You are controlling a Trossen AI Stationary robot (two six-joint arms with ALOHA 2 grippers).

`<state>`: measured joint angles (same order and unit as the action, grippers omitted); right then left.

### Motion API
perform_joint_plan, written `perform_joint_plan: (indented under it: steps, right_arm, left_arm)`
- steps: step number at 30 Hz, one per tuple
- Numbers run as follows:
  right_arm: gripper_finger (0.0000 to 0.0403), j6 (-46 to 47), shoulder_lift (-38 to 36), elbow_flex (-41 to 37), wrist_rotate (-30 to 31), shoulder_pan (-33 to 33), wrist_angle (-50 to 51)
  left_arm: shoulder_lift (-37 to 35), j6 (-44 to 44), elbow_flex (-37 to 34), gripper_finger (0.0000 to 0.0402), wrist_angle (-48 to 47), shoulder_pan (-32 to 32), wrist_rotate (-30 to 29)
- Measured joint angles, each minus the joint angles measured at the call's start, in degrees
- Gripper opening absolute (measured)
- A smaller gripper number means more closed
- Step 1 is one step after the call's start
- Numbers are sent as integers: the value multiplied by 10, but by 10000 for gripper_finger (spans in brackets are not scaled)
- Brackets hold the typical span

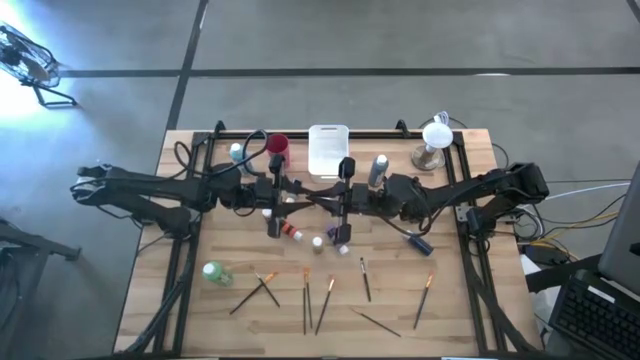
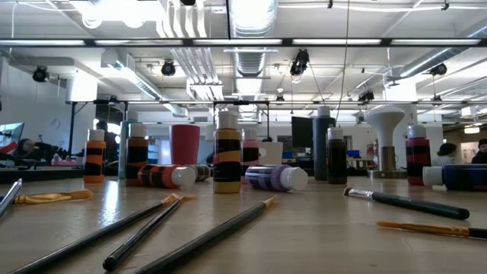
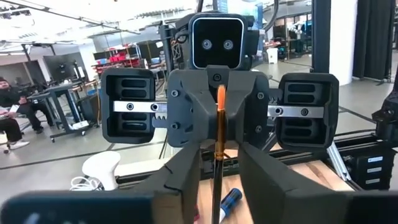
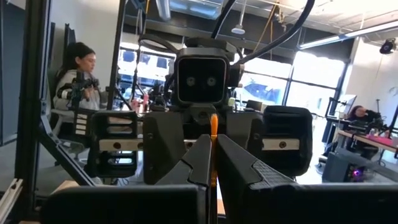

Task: Pick & Place Paint Supplies
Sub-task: Put the gold paint brush into the pink cup

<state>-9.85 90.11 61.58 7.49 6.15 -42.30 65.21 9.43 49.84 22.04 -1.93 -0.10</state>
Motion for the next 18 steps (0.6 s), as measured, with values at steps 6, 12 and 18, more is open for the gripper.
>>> perform_joint_plan:
  steps: [6,12,18]
  right_arm:
    - [11,5,0,0,1,0,0]
    - [16,-1,-1,0,2,0,7]
    - [42,6,-20,0,4,0,57]
  left_arm:
    - [0,-1,0,29,-2,0,-12]
    - [-2,-5,0,12,-7,0,-13]
    - [-23,-5,0,10,-44,0,-30]
